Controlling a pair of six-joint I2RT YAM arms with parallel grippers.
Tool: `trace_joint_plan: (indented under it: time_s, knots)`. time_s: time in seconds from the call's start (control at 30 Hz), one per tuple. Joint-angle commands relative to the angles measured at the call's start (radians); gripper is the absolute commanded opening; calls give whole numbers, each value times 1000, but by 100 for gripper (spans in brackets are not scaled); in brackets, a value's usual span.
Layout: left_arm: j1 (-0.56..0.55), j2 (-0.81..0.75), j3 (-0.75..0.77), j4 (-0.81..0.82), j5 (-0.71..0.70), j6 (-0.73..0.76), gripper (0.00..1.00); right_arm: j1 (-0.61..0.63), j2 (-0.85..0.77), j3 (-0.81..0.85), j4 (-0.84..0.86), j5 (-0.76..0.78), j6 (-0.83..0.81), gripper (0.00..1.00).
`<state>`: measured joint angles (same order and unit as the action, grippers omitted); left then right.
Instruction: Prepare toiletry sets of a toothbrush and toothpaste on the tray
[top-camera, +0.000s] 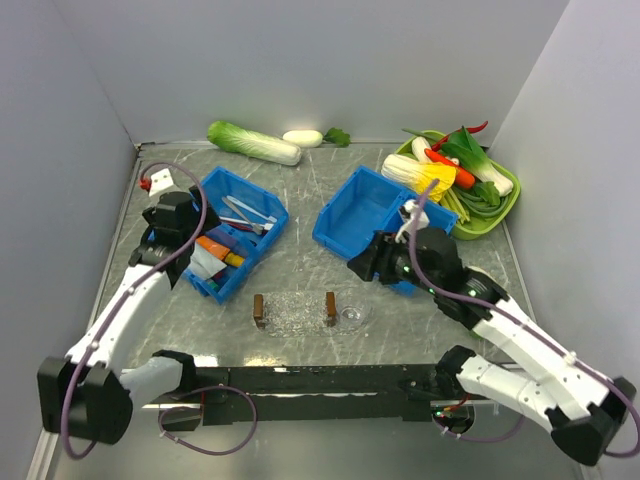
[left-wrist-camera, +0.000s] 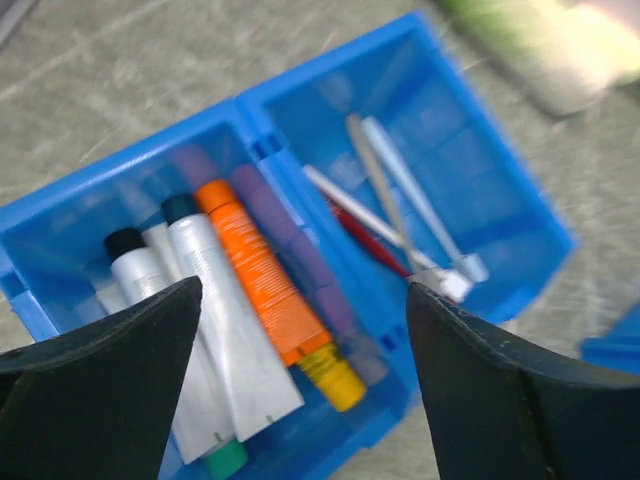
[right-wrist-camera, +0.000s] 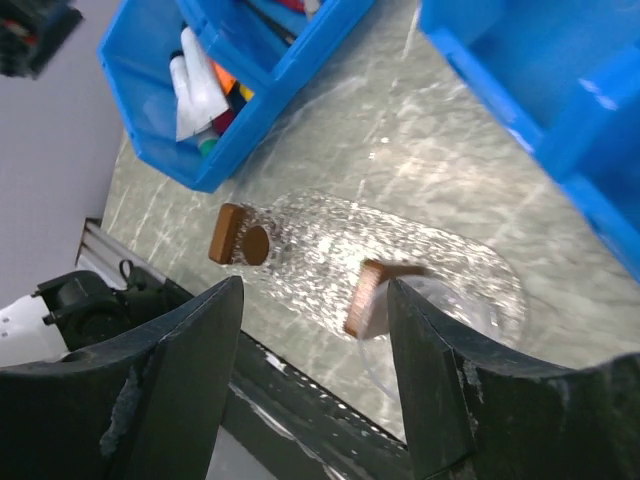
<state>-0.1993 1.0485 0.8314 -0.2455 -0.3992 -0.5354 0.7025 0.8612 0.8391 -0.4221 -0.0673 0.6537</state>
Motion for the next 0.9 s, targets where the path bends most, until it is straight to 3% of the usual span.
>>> trace_joint_plan:
  time_s: [0.0, 0.2, 0.87]
  knots:
    - [63, 76, 46, -34, 48, 6, 85, -26, -121, -70, -33, 18, -22, 69]
    - [89, 126, 49, -29, 34, 8, 73, -34, -194, -143, -4, -11, 20, 70]
    - [90, 396, 133, -100, 60, 43, 61, -37, -160, -184, 31, -48, 30, 71]
